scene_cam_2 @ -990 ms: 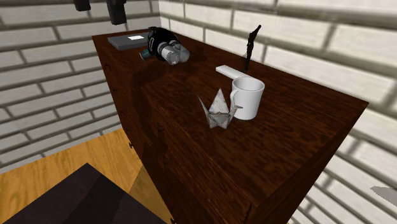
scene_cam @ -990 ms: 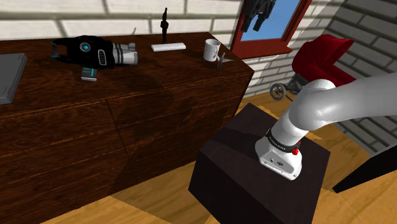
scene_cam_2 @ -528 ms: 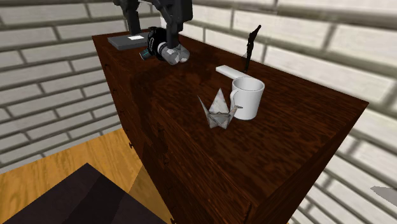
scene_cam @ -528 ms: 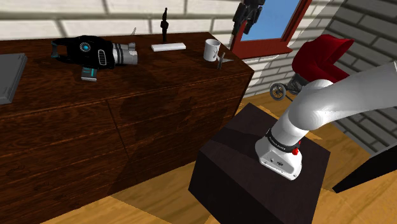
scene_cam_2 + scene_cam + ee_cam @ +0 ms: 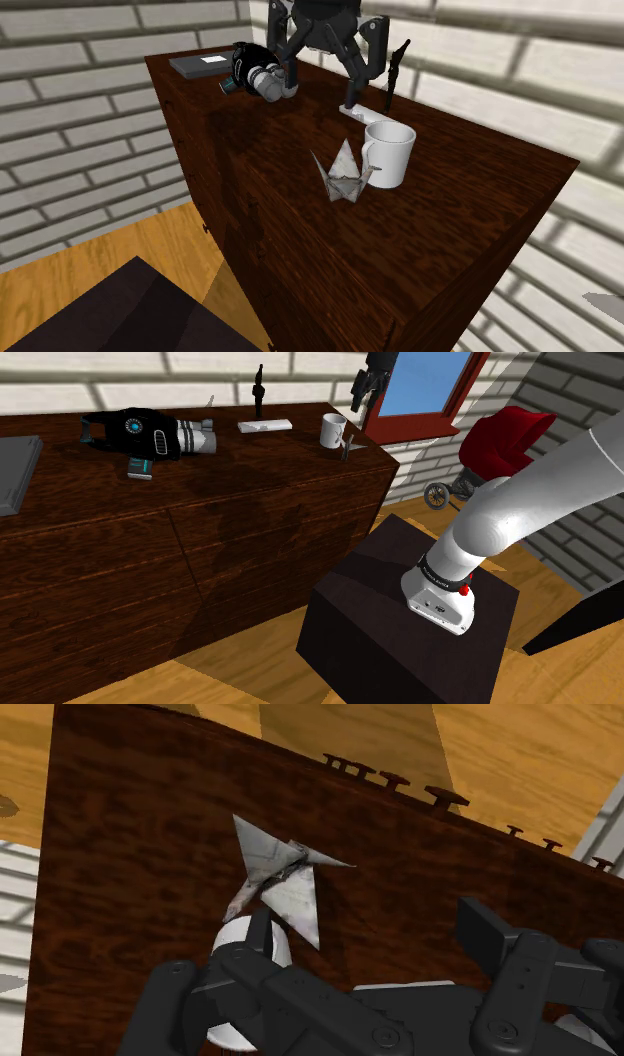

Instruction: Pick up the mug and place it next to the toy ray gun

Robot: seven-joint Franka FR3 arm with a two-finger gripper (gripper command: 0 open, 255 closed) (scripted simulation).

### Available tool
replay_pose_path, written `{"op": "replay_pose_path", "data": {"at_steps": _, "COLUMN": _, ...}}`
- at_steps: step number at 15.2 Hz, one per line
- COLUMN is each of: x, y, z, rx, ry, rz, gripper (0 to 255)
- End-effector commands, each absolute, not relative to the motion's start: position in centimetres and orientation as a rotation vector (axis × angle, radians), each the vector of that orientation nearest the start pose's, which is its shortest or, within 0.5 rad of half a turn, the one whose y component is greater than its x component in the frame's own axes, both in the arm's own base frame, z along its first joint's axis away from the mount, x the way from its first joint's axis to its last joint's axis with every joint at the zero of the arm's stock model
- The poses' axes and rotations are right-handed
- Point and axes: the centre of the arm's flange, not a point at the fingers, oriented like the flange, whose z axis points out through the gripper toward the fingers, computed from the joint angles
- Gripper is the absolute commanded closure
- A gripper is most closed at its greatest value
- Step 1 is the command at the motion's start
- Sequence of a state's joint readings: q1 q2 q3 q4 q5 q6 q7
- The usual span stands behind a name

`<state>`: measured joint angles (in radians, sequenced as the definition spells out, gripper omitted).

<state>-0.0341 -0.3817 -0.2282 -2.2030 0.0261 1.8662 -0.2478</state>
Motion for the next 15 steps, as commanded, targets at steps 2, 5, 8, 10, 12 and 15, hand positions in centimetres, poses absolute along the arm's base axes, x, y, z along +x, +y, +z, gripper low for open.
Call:
{"op": "replay_pose_path", "data": {"at_steps": 2, "x": 45.5, "y": -14.5, "z": 51.6, "rx": -3.049, "ry": -0.004, "rz": -0.099, "gripper": 0}}
{"op": "replay_pose_path", "data": {"at_steps": 5, "x": 48.2, "y": -16.6, "z": 49.8, "rx": -3.055, "ry": -0.018, "rz": -0.104, "gripper": 0}}
{"op": "replay_pose_path", "data": {"at_steps": 8, "x": 50.9, "y": -18.8, "z": 48.1, "rx": -3.06, "ry": -0.032, "rz": -0.11, "gripper": 0}}
{"op": "replay_pose_path", "data": {"at_steps": 10, "x": 52.8, "y": -20.2, "z": 47.0, "rx": -3.064, "ry": -0.042, "rz": -0.113, "gripper": 0}}
{"op": "replay_pose_path", "data": {"at_steps": 12, "x": 54.6, "y": -21.6, "z": 45.8, "rx": -3.067, "ry": -0.051, "rz": -0.117, "gripper": 0}}
{"op": "replay_pose_path", "data": {"at_steps": 15, "x": 56.1, "y": -22.7, "z": 44.4, "rx": -3.07, "ry": -0.059, "rz": -0.119, "gripper": 0}}
